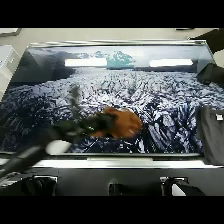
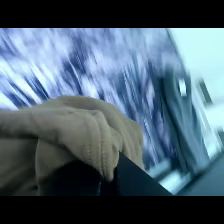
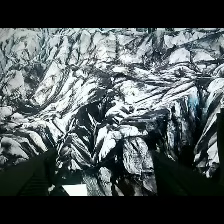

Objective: Fold the clothes and pants, and hang the long-sleeved shirts on hangers.

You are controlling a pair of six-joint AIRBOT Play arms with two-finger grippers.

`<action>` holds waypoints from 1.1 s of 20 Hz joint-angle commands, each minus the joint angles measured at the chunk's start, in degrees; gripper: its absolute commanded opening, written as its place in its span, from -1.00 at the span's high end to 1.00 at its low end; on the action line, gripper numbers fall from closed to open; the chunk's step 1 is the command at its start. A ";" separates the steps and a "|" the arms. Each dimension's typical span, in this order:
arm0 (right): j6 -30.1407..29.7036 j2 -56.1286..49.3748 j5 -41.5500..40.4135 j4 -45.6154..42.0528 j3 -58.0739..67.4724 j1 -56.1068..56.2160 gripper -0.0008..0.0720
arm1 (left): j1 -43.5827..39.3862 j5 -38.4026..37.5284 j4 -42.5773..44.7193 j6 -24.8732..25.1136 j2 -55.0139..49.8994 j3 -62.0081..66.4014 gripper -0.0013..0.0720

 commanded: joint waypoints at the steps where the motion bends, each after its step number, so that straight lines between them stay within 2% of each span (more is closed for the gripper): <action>1: -0.04 -0.15 1.05 -0.04 -0.09 0.04 -0.86 | -10.43 8.13 -1.95 -10.73 -16.20 1.97 0.83; 3: -0.07 -1.49 3.26 0.24 -0.17 0.04 -0.86 | -9.49 3.74 -2.03 -10.43 -20.57 6.27 -0.94; 4: -0.26 -2.67 4.94 0.52 -0.17 0.04 -0.86 | -6.97 -1.33 -1.90 -6.05 -20.46 8.79 -0.99; 6: -0.20 -5.97 11.23 1.64 -0.33 0.04 -0.86 | 1.53 -15.54 -1.92 8.09 -18.53 14.58 -0.98; 7: -0.24 -7.78 14.21 3.08 -1.44 0.04 -0.86 | 6.75 -23.21 -1.60 13.38 -17.51 17.31 -0.98; 11: -0.70 -10.34 10.58 10.03 -15.52 0.04 -0.89 | 29.83 -48.04 0.79 21.14 -15.43 21.16 -0.98; 13: -2.32 -10.45 9.64 15.76 -23.85 0.04 -0.94 | 39.21 -55.43 1.25 23.61 -15.52 18.32 -0.98; 15: -5.88 -10.43 9.60 21.05 -31.58 0.04 -0.97 | 45.70 -56.65 0.50 24.76 -15.52 13.40 -0.98; 17: -7.37 -10.45 8.24 22.08 -37.24 0.04 -0.97 | 49.18 -54.03 -1.86 26.38 -15.54 8.81 -0.98; 20: -7.98 -10.45 4.66 22.58 -42.27 0.04 -0.97 | 49.88 -48.57 -4.59 26.97 -16.44 4.57 -0.98; 22: -8.04 -10.45 2.56 24.37 -43.87 0.04 -0.96 | 49.55 -46.64 -8.70 29.18 -17.94 3.37 -0.98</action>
